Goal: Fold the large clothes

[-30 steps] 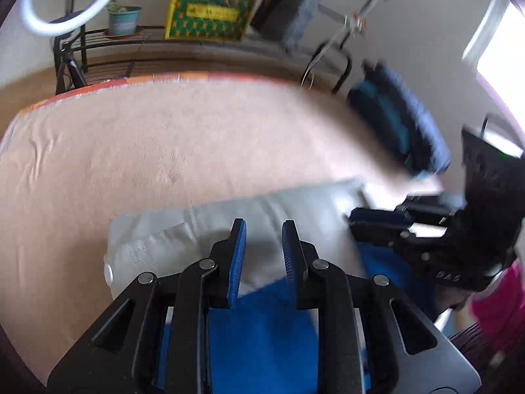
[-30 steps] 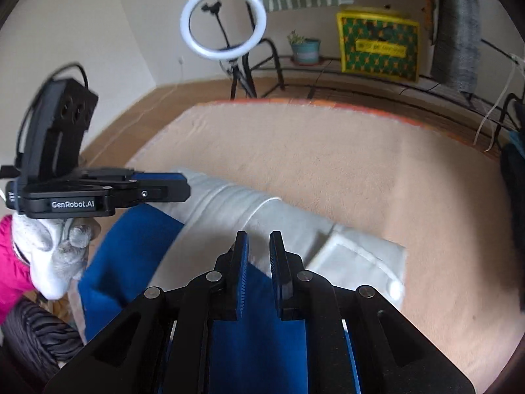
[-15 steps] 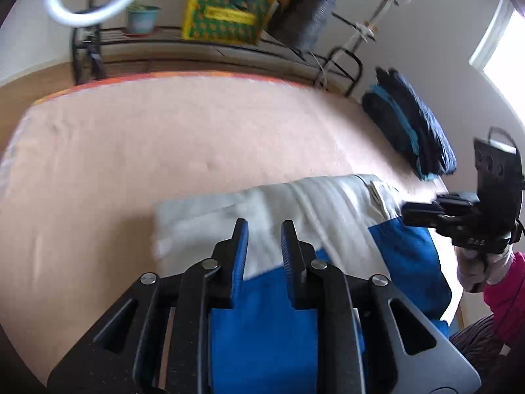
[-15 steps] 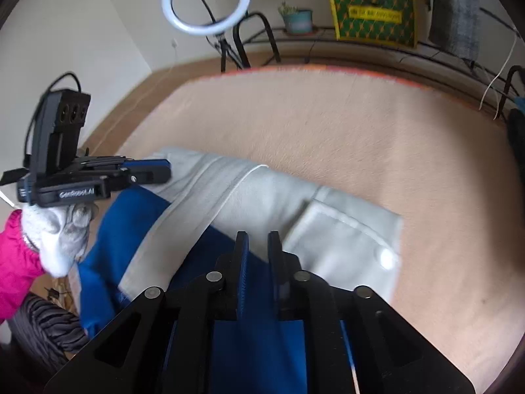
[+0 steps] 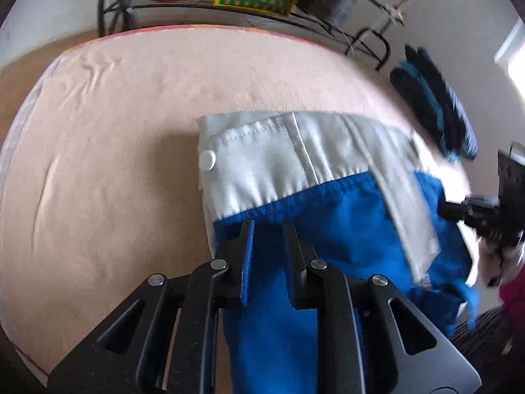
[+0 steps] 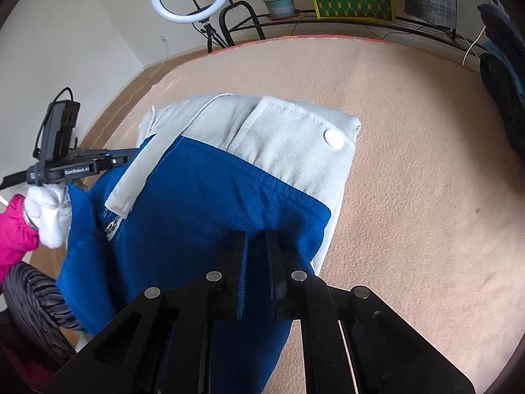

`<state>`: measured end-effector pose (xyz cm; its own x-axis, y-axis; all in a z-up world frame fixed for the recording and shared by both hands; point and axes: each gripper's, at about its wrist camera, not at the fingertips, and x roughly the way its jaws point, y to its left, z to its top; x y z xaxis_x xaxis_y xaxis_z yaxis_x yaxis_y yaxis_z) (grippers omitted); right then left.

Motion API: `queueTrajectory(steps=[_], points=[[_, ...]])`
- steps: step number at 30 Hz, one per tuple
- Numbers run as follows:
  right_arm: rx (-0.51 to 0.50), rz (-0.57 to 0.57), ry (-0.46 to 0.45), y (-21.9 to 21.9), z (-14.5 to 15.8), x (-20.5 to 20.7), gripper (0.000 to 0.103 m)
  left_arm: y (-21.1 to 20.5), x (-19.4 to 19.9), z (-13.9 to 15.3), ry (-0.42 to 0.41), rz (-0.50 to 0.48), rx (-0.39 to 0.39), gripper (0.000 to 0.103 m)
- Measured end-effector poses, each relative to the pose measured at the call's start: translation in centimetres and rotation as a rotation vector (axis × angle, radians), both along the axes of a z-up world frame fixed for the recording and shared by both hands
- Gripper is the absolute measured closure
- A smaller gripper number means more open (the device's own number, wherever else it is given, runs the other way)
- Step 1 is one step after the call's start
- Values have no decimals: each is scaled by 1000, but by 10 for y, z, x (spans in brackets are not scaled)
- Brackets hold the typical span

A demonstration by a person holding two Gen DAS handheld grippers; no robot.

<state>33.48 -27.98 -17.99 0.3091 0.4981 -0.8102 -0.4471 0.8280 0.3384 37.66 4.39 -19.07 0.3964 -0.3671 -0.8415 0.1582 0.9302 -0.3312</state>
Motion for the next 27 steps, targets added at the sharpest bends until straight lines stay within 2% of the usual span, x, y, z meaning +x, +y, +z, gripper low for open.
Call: queueTrajectory(steps=[4,7,10,11,13,16,19,22,25,27], points=[[122,-10,4,-22,28,-31,92,3,-38,34,-57,-18,-69,84],[175,22,14,-28,37,-65,92,-1,-62,39,-56,-49,-88,84],[89,29,42,-18,21,-72,92,-2,-65,19,10,-43,-54,84],[39,19,50,-14,10,-70,92,-4,-64,6,41,-48,-20,84],[-5,12,77,-10,-6,-63,92,-10,-63,-10,53,-73,28,84],[-23,-10,91,-5,-10,-61,92,-14,-64,-2,44,-68,66,84],[-27,-25,57,-3,11,-71,92,-7,-79,28,-8,-31,29,84],[22,-50,-16,-12,43,-90,92,8,-108,79,-104,3,-45,84],[90,-64,-104,-28,86,-117,92,25,-151,145,-192,40,-110,84],[126,-70,-174,-39,120,-136,85,35,-174,182,-231,61,-132,84]])
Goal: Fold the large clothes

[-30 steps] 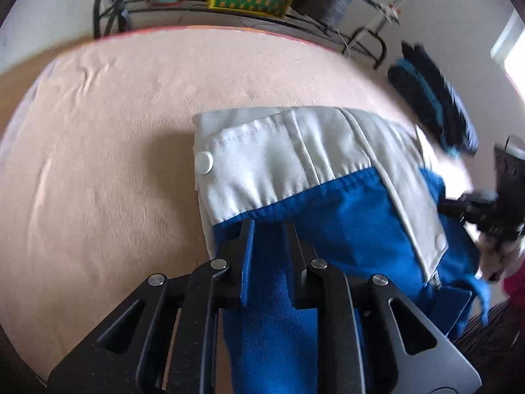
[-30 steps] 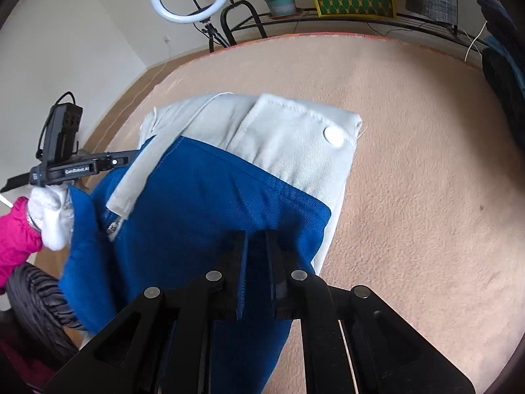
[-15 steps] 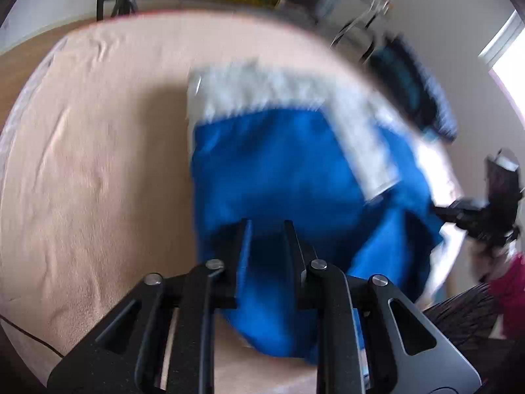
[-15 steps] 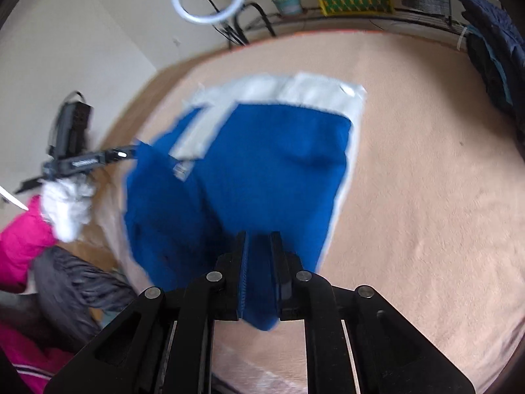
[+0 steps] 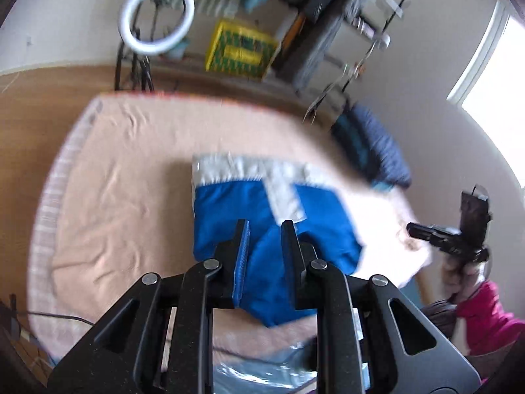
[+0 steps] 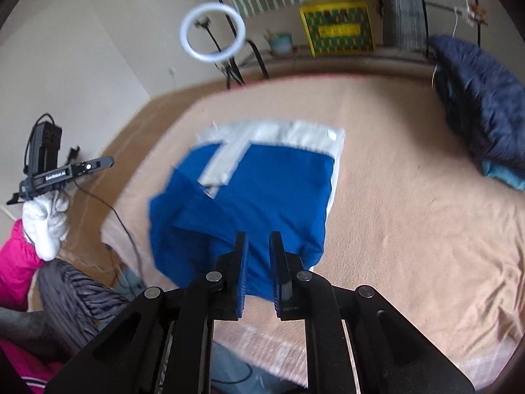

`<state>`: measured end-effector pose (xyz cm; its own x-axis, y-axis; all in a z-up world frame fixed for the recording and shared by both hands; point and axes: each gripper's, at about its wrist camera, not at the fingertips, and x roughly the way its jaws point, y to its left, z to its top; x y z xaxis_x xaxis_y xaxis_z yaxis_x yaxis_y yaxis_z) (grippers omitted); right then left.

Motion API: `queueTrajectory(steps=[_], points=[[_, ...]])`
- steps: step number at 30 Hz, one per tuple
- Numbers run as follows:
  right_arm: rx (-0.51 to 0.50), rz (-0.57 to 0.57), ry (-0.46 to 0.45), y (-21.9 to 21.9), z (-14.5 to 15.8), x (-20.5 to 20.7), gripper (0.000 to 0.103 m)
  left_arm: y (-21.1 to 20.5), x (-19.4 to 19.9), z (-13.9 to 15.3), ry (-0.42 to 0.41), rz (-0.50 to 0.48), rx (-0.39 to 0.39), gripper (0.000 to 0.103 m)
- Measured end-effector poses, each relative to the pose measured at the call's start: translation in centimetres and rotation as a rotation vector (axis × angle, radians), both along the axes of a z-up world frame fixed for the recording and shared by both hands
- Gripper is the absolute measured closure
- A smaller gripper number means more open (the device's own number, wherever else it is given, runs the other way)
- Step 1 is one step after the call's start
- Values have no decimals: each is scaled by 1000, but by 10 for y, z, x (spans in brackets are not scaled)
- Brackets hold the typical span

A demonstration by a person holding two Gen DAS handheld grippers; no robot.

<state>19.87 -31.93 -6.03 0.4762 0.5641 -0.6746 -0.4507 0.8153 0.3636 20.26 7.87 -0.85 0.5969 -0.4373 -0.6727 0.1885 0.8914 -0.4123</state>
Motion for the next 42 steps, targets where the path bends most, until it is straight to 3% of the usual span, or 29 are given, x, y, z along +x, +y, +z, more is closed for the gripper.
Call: queueTrajectory(steps=[3,5,8,13,17,19,22,26,29,33,35,40,42], points=[[23,-7,-99,-19,43,-28,70,11,-38,59,-71,18,11,84],[28,-11,-157,-31,71,-41,70,18,-67,97,-116,28,13,82],[31,-9,-216,-51,107,-54,70,21,-96,140,-134,32,-9,65],[-17,15,-247,-60,127,-44,70,12,-111,172,-91,15,-12,65],[8,89,-166,-50,103,-33,70,-18,-103,134,-59,-40,44,65],[2,136,-123,-31,77,-28,70,-33,-89,95,-20,-71,42,65],[-9,221,-37,7,32,-16,81,-51,-58,24,42,-93,17,65],[-56,334,64,62,-26,0,82,-69,-9,-66,122,-101,37,65],[-102,393,117,93,-61,9,82,-71,22,-113,201,-81,29,65],[-176,406,119,117,-87,32,82,-67,41,-142,205,-62,95,65],[-112,364,138,115,-90,55,82,-62,48,-151,233,-63,74,65],[19,246,140,104,-95,100,82,-57,51,-153,215,-65,75,65],[-4,241,142,108,-100,108,82,-55,53,-152,205,-62,82,65]])
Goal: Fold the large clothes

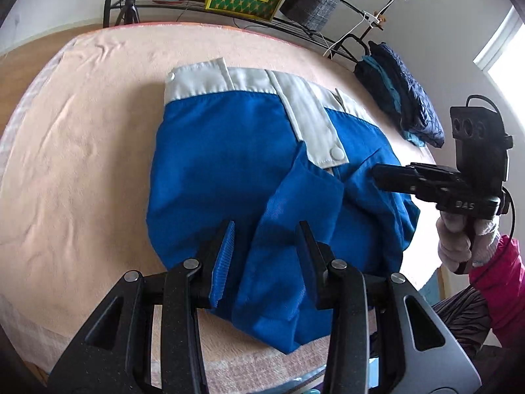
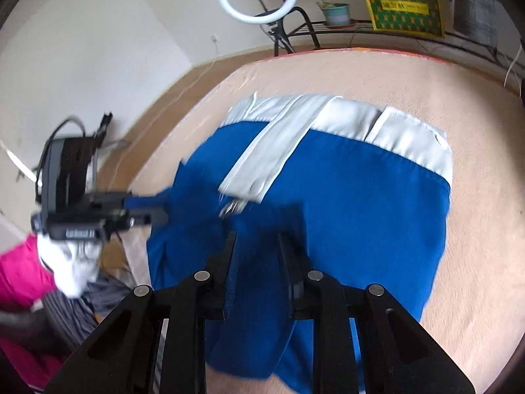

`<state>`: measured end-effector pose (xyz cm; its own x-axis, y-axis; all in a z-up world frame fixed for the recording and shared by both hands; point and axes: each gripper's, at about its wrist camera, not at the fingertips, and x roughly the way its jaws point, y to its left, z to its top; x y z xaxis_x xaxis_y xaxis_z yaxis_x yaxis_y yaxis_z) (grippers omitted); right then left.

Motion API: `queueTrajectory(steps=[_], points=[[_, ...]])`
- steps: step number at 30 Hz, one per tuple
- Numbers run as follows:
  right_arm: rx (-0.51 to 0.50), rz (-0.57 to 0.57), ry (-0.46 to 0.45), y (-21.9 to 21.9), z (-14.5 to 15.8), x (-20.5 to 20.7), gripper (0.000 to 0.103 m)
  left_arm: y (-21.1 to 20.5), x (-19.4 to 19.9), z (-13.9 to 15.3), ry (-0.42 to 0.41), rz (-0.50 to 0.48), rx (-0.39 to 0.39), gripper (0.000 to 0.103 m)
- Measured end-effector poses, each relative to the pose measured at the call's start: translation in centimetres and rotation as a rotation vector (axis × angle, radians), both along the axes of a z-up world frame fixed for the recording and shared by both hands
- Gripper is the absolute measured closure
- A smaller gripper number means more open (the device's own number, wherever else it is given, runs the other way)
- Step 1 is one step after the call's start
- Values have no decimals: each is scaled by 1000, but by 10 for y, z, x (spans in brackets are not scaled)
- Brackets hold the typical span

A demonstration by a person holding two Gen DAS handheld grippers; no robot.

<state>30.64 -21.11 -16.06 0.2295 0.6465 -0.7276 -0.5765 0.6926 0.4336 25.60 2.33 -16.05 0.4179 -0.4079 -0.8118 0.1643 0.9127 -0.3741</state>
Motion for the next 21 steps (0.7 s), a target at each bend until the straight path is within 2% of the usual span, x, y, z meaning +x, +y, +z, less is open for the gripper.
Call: queueTrajectory(steps=[2,6,9,10,11,12,13,14,15,17,21], points=[[-35,-2,-15,2,-3,0,82,4,3,2,-10,0,1,65],[-68,-40,-36,-11,-1,-1,82,17,11,-3,-13,20,94,65],[-69,-125,-46,-39,6,2,82,36,20,-3,19,59,35,65],[-53,-155,-46,-49,10,2,82,43,25,1,14,68,-14,64],[-31,-189,-51,-63,15,1,81,48,29,3,18,70,-59,60],[-21,-210,-55,-69,16,2,76,52,35,4,29,71,-106,42],[-9,-249,-61,-81,18,3,68,57,43,4,45,75,-150,33],[-1,-286,-68,-89,18,3,46,63,52,3,61,87,-197,27],[11,-327,-75,-97,18,3,28,68,59,0,68,97,-224,27],[43,-386,-48,-110,11,5,26,79,73,-10,88,133,-254,27],[99,-368,87,-118,-16,21,26,94,90,-37,175,153,-370,27]])
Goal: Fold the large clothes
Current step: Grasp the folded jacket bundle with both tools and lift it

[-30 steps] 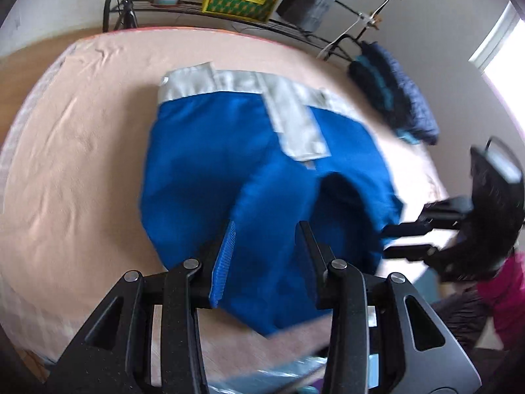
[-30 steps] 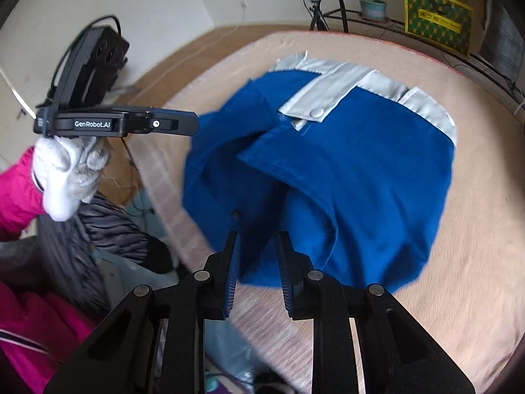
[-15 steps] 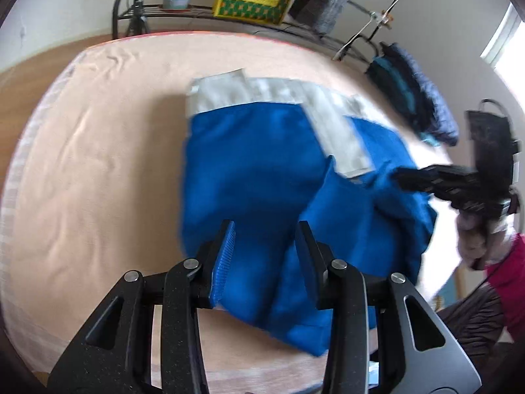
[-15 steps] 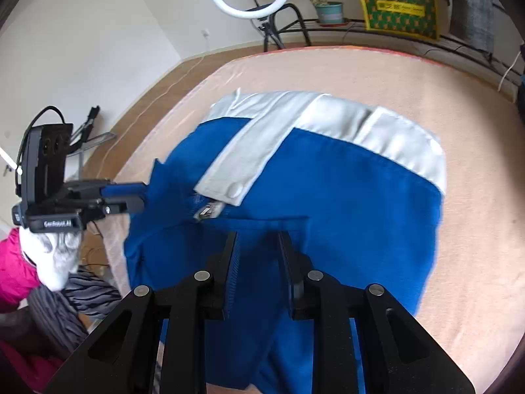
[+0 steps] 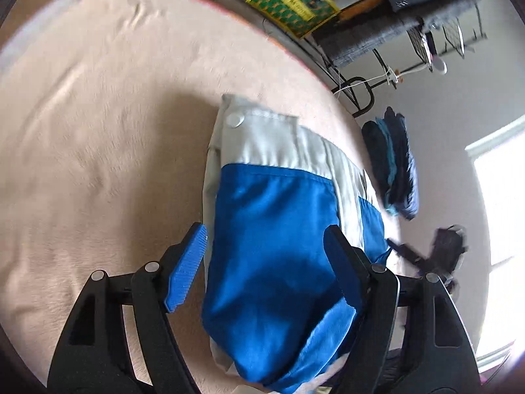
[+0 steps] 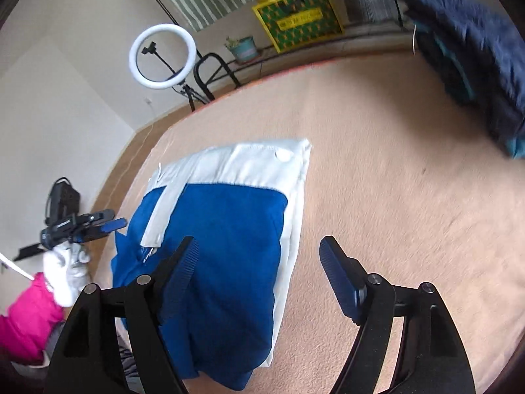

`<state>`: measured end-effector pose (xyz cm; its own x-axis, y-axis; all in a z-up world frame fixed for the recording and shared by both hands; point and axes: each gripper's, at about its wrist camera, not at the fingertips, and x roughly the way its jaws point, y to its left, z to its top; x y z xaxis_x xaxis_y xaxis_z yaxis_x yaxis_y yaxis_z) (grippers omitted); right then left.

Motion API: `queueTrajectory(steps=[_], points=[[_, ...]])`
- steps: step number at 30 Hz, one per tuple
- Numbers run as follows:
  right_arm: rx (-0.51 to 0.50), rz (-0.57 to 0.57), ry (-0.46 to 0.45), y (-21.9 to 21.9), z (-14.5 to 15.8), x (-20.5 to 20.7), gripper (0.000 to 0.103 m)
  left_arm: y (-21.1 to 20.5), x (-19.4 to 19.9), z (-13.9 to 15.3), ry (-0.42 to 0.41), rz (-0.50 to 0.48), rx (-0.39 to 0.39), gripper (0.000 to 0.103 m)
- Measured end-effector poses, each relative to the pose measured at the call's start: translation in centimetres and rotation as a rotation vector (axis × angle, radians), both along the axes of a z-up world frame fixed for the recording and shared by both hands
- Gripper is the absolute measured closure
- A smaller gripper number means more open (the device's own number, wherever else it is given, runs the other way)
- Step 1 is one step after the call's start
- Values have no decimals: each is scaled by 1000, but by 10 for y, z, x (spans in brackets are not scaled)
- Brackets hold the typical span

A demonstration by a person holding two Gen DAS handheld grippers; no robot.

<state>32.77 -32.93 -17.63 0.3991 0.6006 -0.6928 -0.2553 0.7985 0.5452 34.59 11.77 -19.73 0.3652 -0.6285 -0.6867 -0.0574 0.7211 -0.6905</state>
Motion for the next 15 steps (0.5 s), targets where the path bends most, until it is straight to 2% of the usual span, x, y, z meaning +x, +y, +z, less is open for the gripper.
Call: queueTrajectory(steps=[6,10,12,14,15], points=[[110,38,154,-7,-38,17,26,14,8,-25,69,23,-102,27],[209,56,172,-14,-48,21,26,17,14,-44,122,22,-204,27],[257,61,182,-15,-52,23,27,15,18,-46,114,13,-229,28],[278,74,187,-15,-54,27,32,12,25,-47,111,-4,-238,28],[288,86,190,-14,-55,29,39,12,27,-48,109,-5,-247,28]])
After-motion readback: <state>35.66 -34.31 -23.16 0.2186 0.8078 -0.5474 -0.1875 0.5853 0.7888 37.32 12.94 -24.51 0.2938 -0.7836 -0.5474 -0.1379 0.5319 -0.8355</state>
